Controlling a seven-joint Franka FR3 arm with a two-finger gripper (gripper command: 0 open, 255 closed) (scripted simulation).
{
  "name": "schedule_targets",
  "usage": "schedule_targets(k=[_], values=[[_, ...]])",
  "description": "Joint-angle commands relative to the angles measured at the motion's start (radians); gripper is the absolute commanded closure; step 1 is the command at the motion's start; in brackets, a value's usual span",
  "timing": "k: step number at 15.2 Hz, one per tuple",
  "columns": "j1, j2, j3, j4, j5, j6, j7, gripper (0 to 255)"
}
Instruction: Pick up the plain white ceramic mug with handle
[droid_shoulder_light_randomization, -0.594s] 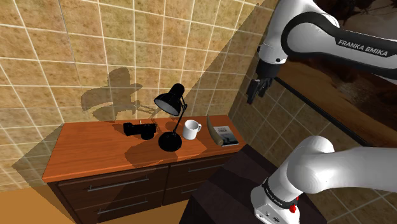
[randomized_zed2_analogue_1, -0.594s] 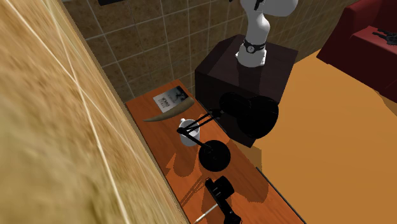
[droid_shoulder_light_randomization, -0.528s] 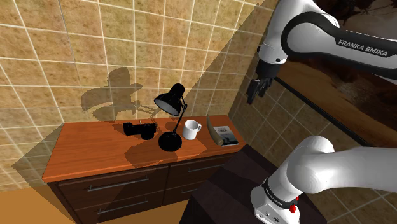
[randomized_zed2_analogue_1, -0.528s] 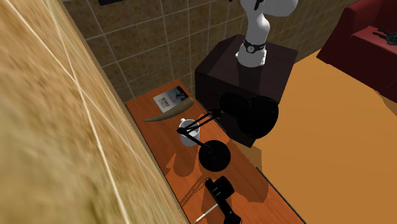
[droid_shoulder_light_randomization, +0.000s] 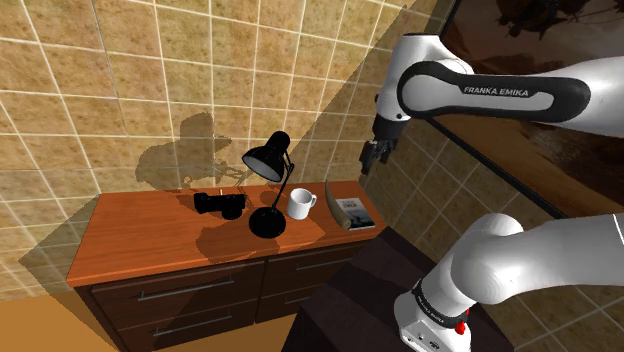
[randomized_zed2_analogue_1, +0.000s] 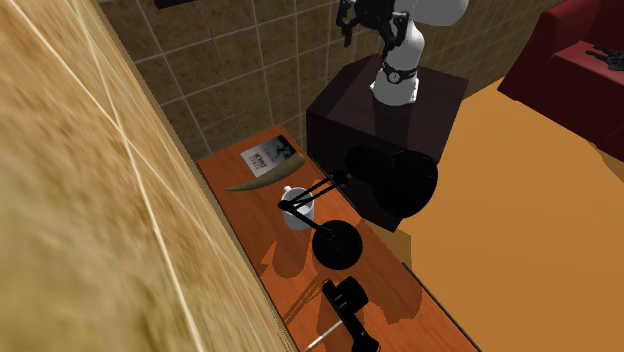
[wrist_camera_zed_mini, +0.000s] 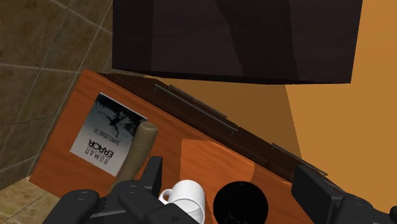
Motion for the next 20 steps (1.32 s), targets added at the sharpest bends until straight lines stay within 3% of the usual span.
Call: schedule_targets(k=[1, 10, 20], values=[[0.002, 0.057, -0.004, -0.011, 0.001, 0.072, 0.001, 0], [0.008, 0.390, -0.023, 0.015, 0.009, 0.384, -0.008, 0], [0.011, 0.803, -0.027, 0.182, 0.050, 0.634, -0.038, 0]])
